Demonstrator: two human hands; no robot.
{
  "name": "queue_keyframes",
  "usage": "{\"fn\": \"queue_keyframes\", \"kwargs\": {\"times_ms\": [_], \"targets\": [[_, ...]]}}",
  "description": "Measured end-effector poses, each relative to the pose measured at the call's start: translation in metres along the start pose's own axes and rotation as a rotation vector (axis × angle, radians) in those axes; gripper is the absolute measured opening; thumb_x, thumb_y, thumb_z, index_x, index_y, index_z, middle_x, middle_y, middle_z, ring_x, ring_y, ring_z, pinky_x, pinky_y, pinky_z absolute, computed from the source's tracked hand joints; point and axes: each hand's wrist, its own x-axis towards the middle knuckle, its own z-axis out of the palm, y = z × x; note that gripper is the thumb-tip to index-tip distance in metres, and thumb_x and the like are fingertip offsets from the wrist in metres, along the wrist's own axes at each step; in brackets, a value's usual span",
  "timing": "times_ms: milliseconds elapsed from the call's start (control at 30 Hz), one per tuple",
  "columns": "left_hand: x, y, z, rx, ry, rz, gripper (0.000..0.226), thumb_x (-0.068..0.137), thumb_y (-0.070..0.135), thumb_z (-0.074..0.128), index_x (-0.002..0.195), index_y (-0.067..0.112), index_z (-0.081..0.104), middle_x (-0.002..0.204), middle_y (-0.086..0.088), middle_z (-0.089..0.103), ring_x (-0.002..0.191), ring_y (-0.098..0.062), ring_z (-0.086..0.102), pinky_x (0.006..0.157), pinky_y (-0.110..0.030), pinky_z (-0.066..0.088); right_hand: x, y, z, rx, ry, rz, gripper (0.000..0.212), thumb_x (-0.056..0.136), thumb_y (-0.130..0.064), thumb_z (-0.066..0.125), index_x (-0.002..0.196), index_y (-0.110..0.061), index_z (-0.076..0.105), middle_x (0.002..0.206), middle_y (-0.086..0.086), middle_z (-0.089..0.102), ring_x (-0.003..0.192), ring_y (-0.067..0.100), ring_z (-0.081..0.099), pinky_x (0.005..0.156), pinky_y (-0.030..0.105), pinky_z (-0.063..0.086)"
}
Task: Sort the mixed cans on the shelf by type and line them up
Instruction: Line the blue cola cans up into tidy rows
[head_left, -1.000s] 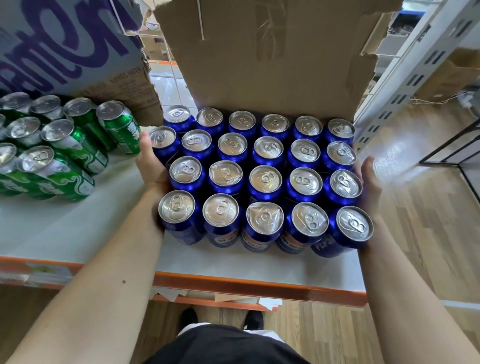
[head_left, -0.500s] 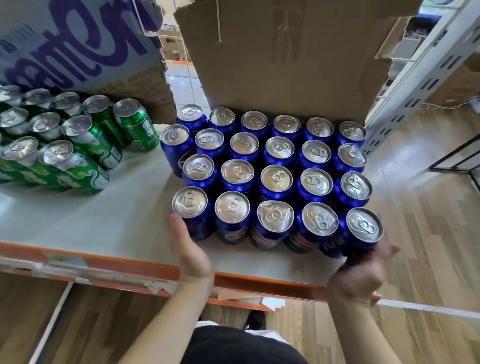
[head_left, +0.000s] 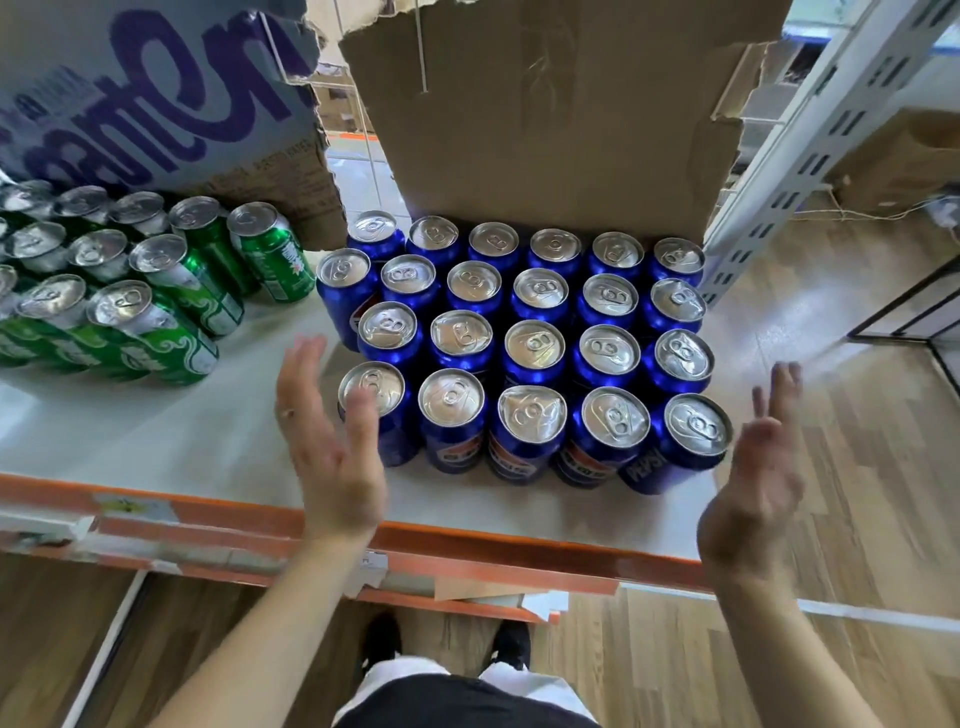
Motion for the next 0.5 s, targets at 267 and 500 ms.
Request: {"fn": "queue_keyframes", "kwargs": {"times_ms": [267, 500], "targets": [[0.029, 0.012, 0.004, 1.018, -0.646, 0.661, 0.096, 0.066, 0.084, 0.054, 0.149, 0.036, 0.040, 0.161, -0.001, 0.031, 0.145, -0.042, 0.027, 0.110, -0.067, 0.023, 0.023, -0.023, 0.004, -0.989, -0.615, -0.638, 0.096, 0.076, -0.084, 0.043, 0.154, -0.030, 0.029, 0.163, -0.001, 0.020, 0.149, 0.033, 0.019, 0.112, 0.059, 0.028], [0.028, 0.000, 0.008, 0.952, -0.544, 0.732, 0.081, 0.072, 0.076, 0.062, 0.142, 0.035, 0.052, 0.153, -0.006, 0.045, 0.136, -0.039, 0.045, 0.107, -0.062, 0.033, 0.024, -0.024, 0.007, -0.976, -0.571, -0.633, 0.091, 0.074, -0.078, 0.046, 0.151, -0.029, 0.037, 0.158, 0.000, 0.034, 0.144, 0.035, 0.032, 0.110, 0.055, 0.031]]}}
